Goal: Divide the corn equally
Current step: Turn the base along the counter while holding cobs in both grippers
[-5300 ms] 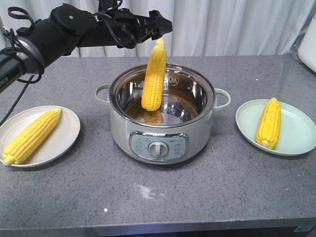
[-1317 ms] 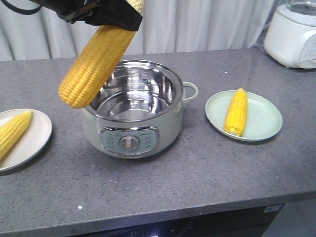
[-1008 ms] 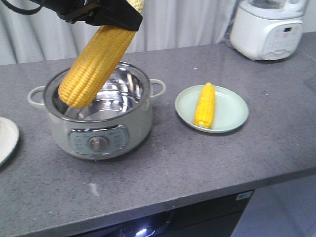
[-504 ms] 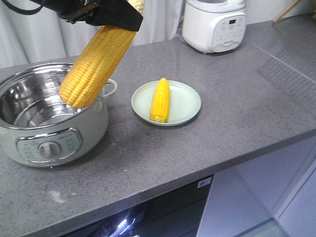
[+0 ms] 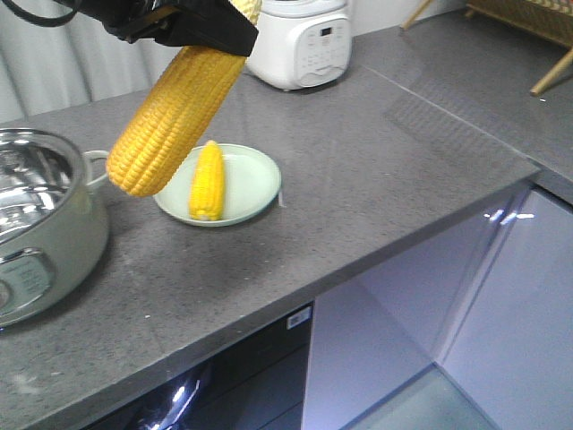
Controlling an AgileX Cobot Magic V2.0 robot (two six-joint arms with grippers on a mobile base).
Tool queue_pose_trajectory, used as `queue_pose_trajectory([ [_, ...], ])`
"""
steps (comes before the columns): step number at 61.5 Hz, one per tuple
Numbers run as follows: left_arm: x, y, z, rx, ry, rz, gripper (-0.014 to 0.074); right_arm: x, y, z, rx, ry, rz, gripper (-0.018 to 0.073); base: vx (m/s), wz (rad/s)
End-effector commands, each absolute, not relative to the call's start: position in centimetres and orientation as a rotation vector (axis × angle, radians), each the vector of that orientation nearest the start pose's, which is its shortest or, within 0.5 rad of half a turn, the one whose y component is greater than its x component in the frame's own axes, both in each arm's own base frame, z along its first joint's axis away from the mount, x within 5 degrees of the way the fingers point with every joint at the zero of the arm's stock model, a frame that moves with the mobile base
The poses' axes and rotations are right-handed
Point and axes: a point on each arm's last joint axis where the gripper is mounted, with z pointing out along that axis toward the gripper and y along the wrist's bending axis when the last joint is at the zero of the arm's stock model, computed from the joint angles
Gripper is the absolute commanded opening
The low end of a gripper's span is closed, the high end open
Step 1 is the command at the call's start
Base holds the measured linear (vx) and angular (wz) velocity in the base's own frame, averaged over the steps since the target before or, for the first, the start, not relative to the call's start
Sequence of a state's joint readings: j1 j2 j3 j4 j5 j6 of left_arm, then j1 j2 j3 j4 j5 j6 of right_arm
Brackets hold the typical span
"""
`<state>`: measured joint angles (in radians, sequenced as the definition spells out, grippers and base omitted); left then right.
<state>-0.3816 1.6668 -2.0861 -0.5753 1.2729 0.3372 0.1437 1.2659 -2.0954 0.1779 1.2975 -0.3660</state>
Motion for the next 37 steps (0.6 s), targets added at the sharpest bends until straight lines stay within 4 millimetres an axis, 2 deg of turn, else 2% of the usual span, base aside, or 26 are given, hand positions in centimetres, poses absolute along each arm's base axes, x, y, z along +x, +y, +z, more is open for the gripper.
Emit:
queue_pose_trajectory([
  [1, 27.34, -16.44, 51.35, 0.850, 2.000, -0.788, -0.0006, 15.86, 3.79, 58.95, -0.545, 1.826, 0.045, -0.0004, -0.02, -0.35],
  [37, 27.34, -16.44, 51.35, 0.850, 2.000, -0.788, -0.0006, 15.86, 3.79, 58.95, -0.545, 1.826, 0.045, -0.0004, -0.03, -0.34],
])
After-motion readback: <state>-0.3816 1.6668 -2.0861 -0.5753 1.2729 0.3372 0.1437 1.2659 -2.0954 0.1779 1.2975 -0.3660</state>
